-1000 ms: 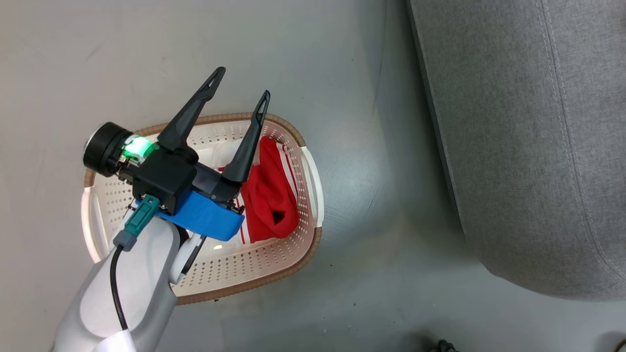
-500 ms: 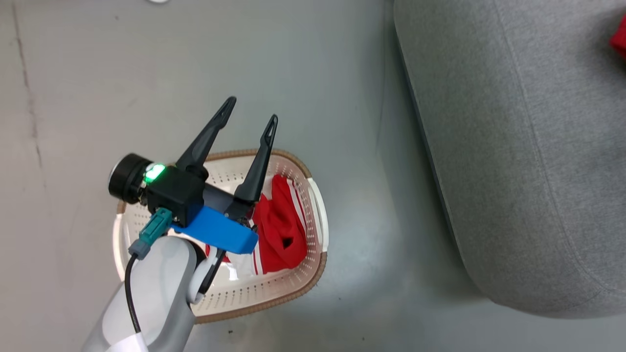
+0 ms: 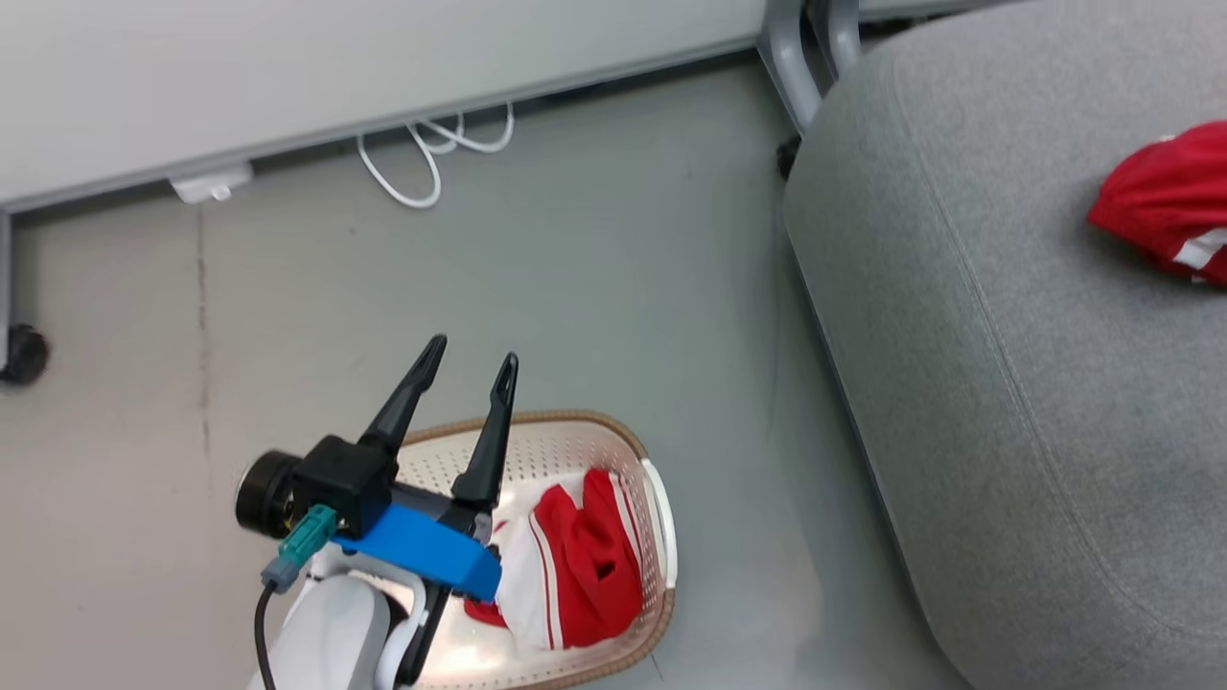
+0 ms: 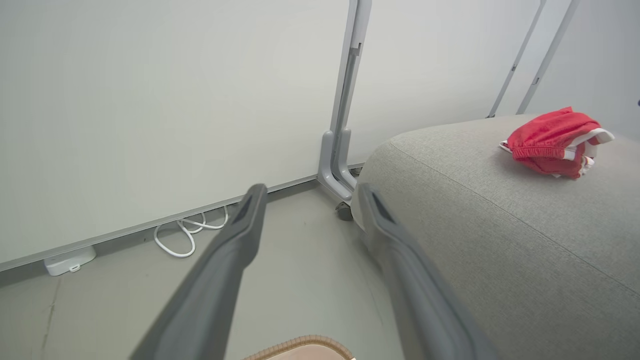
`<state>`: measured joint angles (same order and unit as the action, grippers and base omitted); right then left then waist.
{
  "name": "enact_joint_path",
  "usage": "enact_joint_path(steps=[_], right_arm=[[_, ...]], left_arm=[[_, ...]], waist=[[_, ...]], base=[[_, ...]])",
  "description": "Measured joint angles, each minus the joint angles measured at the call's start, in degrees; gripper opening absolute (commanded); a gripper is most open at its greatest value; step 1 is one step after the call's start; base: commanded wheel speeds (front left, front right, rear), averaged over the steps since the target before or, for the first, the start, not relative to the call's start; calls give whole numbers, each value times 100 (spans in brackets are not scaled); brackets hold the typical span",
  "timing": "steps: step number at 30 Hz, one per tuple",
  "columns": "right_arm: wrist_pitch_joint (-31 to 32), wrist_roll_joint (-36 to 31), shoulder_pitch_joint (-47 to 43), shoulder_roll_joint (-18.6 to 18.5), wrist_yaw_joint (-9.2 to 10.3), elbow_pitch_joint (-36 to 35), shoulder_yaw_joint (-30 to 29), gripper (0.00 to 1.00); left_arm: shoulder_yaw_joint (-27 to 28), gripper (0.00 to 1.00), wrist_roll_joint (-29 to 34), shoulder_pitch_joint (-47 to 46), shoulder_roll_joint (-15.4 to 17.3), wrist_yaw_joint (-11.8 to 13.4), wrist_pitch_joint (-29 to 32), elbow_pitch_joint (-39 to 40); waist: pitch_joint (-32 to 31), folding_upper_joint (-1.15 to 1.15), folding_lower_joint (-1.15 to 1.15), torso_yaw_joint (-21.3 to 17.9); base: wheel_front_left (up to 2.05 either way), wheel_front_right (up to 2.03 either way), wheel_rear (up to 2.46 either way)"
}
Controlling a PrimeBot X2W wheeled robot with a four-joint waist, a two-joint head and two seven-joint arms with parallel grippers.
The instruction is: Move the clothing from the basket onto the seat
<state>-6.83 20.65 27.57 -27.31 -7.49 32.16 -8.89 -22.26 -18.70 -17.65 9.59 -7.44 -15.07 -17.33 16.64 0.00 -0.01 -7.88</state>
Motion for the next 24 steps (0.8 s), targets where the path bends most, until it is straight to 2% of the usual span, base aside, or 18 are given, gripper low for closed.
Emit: enact_joint_path(steps=[6,12,17,24], right_arm=[[346,-393,-1053,590,0,-1147,-320,100],[556,-777,-1914,1193,0,-2093,-331,100],[682,-992,-2391,1625,0,-2635,-296,100],[730,-1225,-2747,2017,0,-3066,-140,100]], left_arm=[[256,100,-47,480,-114,0,0,-147],[502,100,-52,857,-141,0,0,-288],[702,100,-48,1029,-183,0,0,-350],[907,100,-46,1187,-222,0,-1,-437]], waist=[[-658,0,-1,251],[-1150,0,-1,520],[-1422,0,0,769],[-1667,0,0,1078]], base=[[0,0,0],[0,0,0],[0,0,0],[0,0,0]])
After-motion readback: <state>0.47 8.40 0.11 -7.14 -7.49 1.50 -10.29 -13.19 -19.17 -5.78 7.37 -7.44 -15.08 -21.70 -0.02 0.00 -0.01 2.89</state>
